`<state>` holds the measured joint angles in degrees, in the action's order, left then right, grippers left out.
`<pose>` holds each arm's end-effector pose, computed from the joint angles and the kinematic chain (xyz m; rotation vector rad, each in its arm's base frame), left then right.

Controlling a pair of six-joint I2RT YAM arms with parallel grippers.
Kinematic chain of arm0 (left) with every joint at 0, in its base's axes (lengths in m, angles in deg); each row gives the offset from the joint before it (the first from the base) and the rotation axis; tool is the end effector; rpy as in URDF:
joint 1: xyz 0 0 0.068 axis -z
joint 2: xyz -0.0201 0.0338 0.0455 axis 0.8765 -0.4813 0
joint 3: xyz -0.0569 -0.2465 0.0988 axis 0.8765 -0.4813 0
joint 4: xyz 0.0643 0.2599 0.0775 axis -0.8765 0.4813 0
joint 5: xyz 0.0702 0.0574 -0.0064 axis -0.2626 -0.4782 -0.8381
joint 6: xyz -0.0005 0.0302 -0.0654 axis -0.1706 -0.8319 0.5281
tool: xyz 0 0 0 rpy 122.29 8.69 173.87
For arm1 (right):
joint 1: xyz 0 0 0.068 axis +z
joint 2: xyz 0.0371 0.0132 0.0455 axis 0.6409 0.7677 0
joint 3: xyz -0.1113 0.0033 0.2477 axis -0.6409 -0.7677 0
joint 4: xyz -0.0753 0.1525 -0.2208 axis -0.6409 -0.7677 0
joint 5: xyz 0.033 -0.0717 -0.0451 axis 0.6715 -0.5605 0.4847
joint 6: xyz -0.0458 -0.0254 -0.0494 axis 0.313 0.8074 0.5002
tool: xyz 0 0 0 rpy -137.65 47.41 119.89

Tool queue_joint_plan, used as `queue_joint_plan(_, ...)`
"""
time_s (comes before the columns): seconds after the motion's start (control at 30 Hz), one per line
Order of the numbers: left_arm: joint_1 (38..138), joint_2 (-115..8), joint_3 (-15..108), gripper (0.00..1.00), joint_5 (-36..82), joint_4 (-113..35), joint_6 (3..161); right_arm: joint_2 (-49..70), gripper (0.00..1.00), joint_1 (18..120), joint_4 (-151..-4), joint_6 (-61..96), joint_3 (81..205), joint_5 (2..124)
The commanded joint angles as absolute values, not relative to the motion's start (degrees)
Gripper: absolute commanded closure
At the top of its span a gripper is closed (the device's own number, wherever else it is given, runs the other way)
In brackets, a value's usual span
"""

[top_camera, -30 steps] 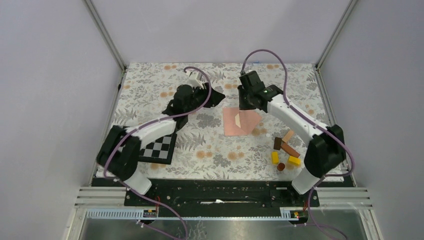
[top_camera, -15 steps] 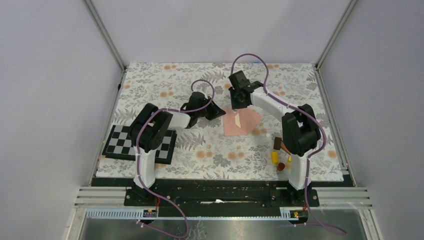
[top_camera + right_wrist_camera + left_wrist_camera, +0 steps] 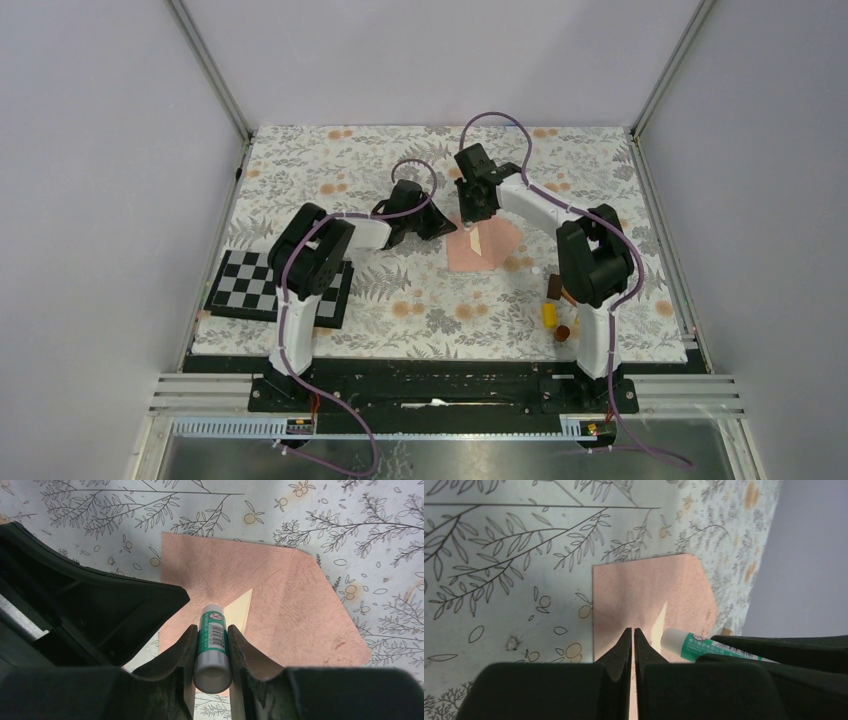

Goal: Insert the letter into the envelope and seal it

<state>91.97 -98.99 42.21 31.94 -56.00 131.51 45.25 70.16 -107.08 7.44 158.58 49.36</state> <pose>0.3956 -0.2560 0.0917 -0.4382 2.3699 -1.1760 0.4136 0.2348 0.1859 -0.2585 2.5184 0.2042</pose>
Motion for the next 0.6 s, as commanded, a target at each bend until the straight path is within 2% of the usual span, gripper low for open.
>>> queue_joint_plan(0.0, 92.95, -100.66, 45.57, 1.0, 27.04, -49.68, 129.54, 46.21, 1.0, 70.0, -107.83, 6.71, 160.0, 50.7)
queue_joint_plan(0.57, 93.12, -102.17, 45.83, 1.0, 25.22, -46.11, 131.2, 47.54, 1.0, 70.2, -107.52, 6.88, 158.49, 51.09)
